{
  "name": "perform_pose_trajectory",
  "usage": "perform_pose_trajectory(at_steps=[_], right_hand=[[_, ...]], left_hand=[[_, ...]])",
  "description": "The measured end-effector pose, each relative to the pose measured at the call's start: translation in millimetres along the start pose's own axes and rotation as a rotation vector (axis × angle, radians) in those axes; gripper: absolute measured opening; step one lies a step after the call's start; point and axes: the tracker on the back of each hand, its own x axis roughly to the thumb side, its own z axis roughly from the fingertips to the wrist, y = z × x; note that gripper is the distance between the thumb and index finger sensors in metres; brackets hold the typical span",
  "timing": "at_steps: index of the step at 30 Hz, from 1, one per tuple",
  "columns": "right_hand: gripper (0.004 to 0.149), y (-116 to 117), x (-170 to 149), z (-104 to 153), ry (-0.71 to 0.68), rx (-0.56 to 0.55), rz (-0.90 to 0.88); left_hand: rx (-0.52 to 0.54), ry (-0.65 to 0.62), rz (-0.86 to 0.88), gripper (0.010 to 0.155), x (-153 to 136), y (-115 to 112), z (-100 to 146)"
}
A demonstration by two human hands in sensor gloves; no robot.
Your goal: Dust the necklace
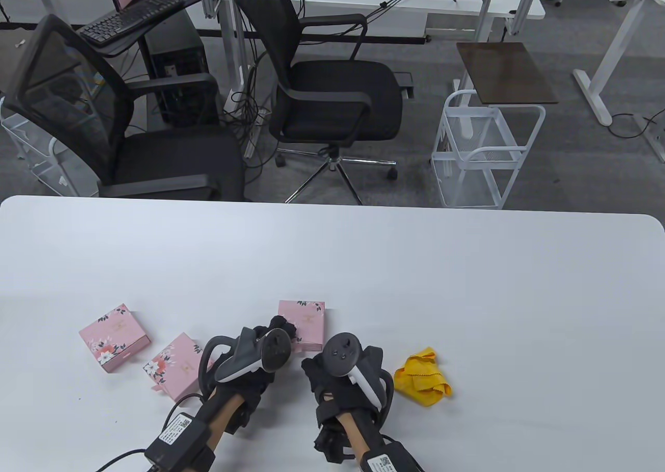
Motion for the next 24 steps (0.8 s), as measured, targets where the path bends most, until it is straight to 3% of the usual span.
perform_pose_trajectory(at_steps=[10,17,24], right_hand=[[0.054,14,2,-23,0.236,0.013,-0.28],[0.045,19,-2,-26,0.286,-0.01,-0.369],[0.043,20,0,-23,0.306,-0.05,-0.327]], left_hand=[[-0.013,0.001,0.034,0.054,-2,-1,1],[-0.01,0.003,0.053,0.053,-4,0,0],[-0.023,-0.002,0.062,0.052,-5,1,-1]])
